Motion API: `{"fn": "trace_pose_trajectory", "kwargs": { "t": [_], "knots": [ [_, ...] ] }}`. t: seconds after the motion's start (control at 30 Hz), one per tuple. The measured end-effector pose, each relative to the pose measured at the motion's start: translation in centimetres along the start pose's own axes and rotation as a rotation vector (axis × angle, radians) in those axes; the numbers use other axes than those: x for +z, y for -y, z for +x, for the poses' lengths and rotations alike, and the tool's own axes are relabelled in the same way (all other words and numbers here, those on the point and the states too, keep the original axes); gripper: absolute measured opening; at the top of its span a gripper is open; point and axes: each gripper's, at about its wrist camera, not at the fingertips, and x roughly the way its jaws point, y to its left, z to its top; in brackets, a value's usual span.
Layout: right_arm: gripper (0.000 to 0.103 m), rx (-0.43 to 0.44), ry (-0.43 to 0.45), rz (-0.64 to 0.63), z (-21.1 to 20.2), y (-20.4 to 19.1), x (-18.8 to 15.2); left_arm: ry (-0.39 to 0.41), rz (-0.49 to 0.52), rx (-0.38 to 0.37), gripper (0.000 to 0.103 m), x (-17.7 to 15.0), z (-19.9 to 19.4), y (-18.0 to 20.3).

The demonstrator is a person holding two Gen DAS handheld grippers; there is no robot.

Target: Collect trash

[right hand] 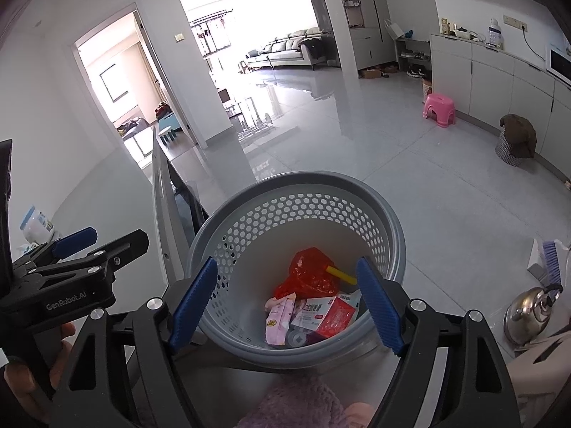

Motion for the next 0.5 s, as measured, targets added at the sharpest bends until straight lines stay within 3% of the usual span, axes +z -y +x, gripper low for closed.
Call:
{"fn": "trace_pose_trajectory", "kwargs": {
  "t": [0.5],
  "knots": [
    [0.077,-0.011,0.003,-0.001,-0.18,-0.04,-0.01,0.021,0.018,0.036,0.097,-0.15,-0.44,0.71]
  ]
}}
